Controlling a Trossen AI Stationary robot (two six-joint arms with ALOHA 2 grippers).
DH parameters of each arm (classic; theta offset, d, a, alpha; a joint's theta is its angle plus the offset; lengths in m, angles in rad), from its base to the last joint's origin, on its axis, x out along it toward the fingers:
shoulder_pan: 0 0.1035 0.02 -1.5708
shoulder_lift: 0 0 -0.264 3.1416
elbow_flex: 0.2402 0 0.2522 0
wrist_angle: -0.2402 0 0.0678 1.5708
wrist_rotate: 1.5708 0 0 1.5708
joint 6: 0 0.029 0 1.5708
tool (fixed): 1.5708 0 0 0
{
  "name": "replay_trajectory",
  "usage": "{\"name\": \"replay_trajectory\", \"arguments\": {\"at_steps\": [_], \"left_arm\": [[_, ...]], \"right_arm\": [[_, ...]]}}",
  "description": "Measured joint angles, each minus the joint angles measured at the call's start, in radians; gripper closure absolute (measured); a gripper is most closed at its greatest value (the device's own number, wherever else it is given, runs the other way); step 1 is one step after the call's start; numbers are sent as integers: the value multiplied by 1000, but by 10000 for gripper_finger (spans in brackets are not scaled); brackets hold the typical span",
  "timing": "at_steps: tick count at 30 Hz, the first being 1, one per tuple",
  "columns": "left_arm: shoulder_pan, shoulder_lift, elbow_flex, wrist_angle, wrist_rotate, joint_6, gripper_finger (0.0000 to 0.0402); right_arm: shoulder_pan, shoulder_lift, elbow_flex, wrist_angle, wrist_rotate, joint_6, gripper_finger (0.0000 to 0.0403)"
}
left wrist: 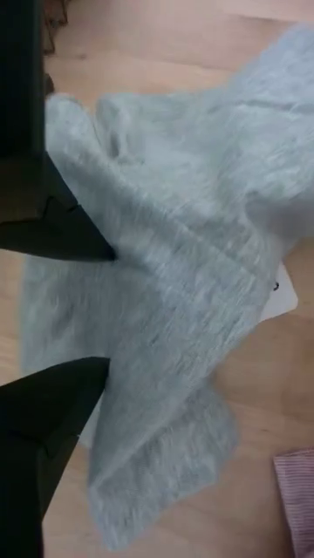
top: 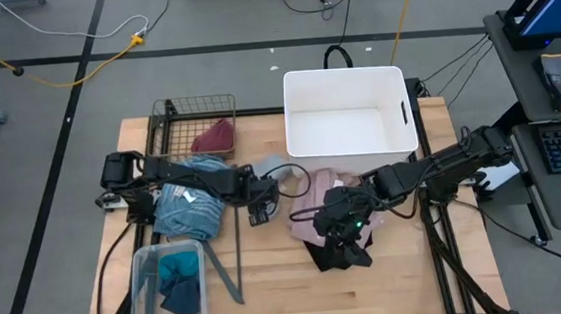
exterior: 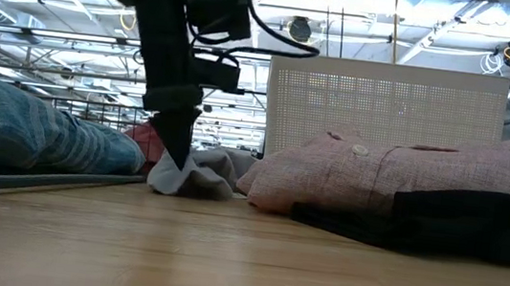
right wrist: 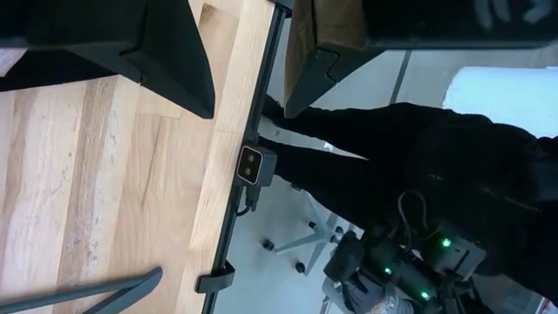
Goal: Pick & Place Cloths
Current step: Put the gray shorts into the black wire basket
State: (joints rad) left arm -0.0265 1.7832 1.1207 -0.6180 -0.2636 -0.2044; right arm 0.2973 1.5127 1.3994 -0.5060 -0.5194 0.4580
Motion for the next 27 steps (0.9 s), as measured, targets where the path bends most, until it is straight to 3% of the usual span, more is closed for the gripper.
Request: {"name": "replay_trajectory", "arguments": {"at_steps": [5,8,11,16,18,21,27], "left_arm": [[-1,0,-59,84,1,-9,194],[-8,0,-69,89,1,-39,214],[-22,0,-69,90,6,-56,260],[-47,0,-69,97,63,-106,369],[-60,-1,-69,97,82,-127,392],[-77,-18,-69,91,152,-149,395],[-114,-60,-70,71,193,-226,400]], "right_arm": [[-1,0,0,0,1,2,271],[-1,0,0,0,14,2,271],[-1,0,0,1,40,2,271],[-2,0,0,1,51,2,271],[-1,0,0,2,51,2,271],[-1,0,0,15,51,2,271],[-2,0,0,28,51,2,271]]}}
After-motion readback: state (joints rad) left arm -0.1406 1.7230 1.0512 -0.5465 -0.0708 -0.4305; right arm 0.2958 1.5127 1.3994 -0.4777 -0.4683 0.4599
